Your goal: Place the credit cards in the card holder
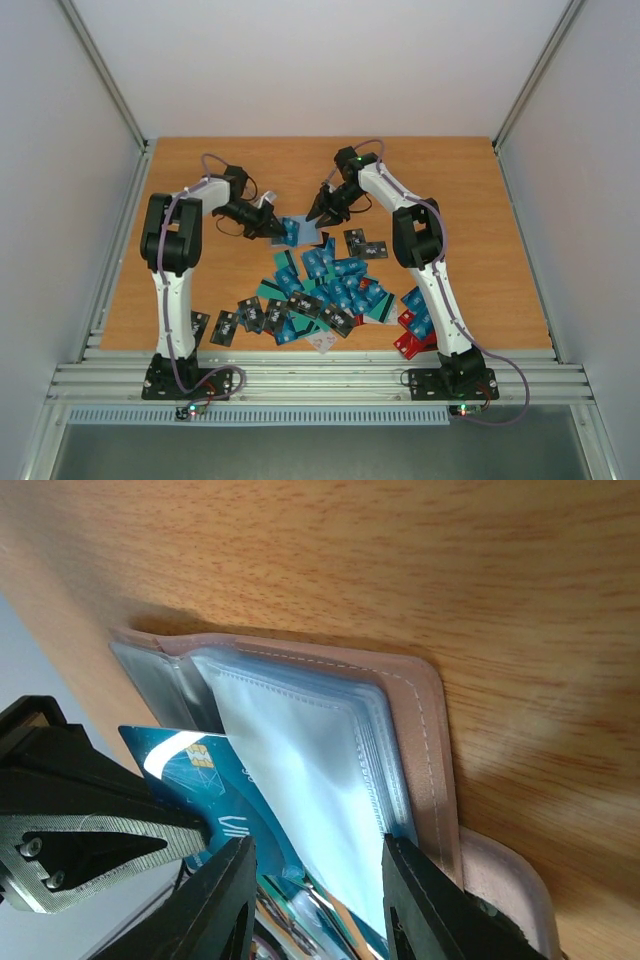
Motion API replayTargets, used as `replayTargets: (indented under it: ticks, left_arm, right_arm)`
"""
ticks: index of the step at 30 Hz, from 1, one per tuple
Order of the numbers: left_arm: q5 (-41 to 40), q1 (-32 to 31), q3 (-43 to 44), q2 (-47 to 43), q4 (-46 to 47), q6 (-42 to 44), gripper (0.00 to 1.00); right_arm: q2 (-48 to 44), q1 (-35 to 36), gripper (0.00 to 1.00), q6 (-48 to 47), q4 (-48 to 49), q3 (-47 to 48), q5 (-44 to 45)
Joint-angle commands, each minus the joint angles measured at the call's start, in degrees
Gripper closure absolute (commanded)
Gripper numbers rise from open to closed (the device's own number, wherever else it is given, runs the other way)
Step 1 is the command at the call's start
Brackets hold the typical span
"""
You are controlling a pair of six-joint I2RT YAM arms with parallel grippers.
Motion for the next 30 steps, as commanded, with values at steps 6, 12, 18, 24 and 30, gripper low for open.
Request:
replayTargets:
  ticks: [6,12,18,24,30]
  left_arm:
    - [0.27,-0.52,1.82,2.32,3.91,-1.04,1.00]
    - [0.23,-0.52,1.37,2.64,7.51,-3.33,1.00]
    - [1.03,-0.52,0.81,3.27,10.49,-5.79,1.00]
    - [1.45,-1.16,-0.28,3.32,12.68,-8.58,1.00]
    - [1.37,-2.61,-1.45,3.17,14.05,-9.87,1.00]
  right_arm:
    - [2.52,-0.15,0.64,-2.95,-3.20,0.65,1.67]
    - [2.61,-0.07,0.64,-3.15,-3.55,0.61,1.41]
    - [2.52,-0.07,0.64,-3.18,-3.64,0.61,1.32]
    - [2.29,-0.07,0.64,0.38,-2.11,0.76,-0.70]
    - [1.04,-0.15,0.64,1.08,-2.00,2.03,-0.34]
